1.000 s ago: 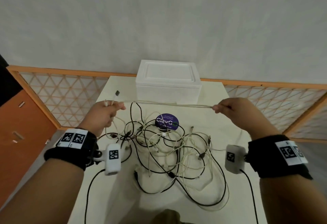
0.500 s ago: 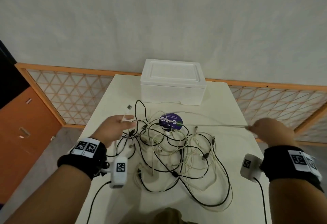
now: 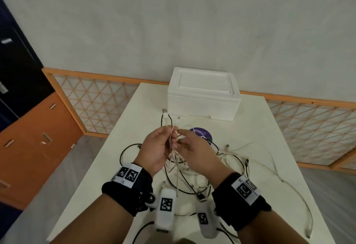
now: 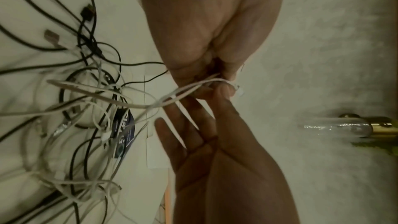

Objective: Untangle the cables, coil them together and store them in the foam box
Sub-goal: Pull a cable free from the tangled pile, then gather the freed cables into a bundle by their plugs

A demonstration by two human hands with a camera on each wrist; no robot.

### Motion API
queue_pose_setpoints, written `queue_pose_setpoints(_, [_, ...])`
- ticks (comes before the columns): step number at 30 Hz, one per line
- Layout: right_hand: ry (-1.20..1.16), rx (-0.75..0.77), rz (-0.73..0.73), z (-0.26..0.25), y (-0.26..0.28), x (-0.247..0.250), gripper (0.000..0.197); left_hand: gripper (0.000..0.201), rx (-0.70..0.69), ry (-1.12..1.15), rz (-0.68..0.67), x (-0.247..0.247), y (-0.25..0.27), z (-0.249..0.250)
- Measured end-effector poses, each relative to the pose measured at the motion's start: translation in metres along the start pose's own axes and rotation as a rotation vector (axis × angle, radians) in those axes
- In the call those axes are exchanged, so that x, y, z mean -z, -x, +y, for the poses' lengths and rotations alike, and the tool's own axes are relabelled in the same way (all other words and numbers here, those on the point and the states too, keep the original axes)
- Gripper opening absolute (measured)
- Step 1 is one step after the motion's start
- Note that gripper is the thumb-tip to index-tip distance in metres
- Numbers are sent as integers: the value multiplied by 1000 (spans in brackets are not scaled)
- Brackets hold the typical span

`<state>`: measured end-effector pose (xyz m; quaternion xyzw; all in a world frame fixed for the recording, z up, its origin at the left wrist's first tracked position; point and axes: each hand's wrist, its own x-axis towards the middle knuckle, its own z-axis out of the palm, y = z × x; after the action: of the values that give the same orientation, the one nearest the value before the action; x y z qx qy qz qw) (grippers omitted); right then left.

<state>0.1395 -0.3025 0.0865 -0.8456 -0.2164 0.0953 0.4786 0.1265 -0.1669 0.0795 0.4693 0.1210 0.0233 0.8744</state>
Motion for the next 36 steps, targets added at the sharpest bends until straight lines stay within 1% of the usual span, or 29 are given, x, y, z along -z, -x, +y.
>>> queue_pose_setpoints(1, [10,37,21,0,0,1,41,21,-20,-19,-2,4,1,-1])
queue_pose_setpoints(3, [38,99,42,1,-3,-1,37,22,-49,-74,-15,9,3,-5])
queue_pose_setpoints(6, [26,177,139,-2,-9,-5,14,26,-49,-144,-20,14,8,-10])
queue_pose_setpoints(7, [29,188,190,-5,-11,-5,12,27,-50,-170,-35,15,10,-10])
queue_pose_setpoints(9, [12,167,267,-9,-13,-4,15,28,-47,-223,-101,15,17,-10])
queue_pose_setpoints(11, [-27,120,307,-14,-12,-3,12,27,-16,-231,-184,13,23,-11])
queue_pose_setpoints(12, [-67,99,286,-16,-11,-4,11,26,3,-211,-201,10,26,-10])
queue_pose_setpoints(13, [-136,66,216,-18,-10,-7,14,24,15,-190,-191,8,28,-10])
queue_pose_setpoints(14, [-203,16,106,-20,-7,-9,23,23,22,-162,-160,6,28,-9])
queue_pose_setpoints(15, [-219,-34,-24,-19,-5,-12,34,23,25,-118,-125,4,27,-7])
queue_pose_setpoints(16, [-180,-59,-155,-18,-1,-15,41,27,25,-41,-96,5,23,-5])
queue_pose_setpoints(17, [-101,-52,-256,-14,4,-16,42,32,24,57,-68,8,19,0])
queue_pose_setpoints(18, [2,-21,-312,-9,9,-14,38,35,15,143,-26,14,13,6])
queue_pose_setpoints(19, [111,13,-311,-3,13,-8,36,37,-2,204,25,23,7,11])
queue_pose_setpoints(21, [270,38,-249,11,20,12,37,38,-31,259,119,45,-1,20])
queue_pose_setpoints(23, [418,-29,-213,22,27,39,44,39,-33,274,218,71,-2,20])
queue_pose_setpoints(25, [556,-166,-147,32,33,69,53,38,-27,274,325,99,-1,15])
queue_pose_setpoints(27, [684,-292,-16,43,40,103,60,35,-35,249,432,129,1,10])
queue_pose_setpoints(29, [763,-377,114,56,48,135,62,29,-11,238,500,156,6,1])
queue_pose_setpoints(30, [791,-415,142,67,51,147,61,27,27,243,519,165,9,-6])
queue_pose_setpoints(32, [849,-511,101,92,55,162,54,27,115,230,513,166,16,-21])
queue_pose_setpoints(34, [850,-614,50,115,56,164,43,30,148,172,483,150,20,-36])
queue_pose_setpoints(36, [814,-673,86,128,55,158,29,30,156,109,449,131,23,-46])
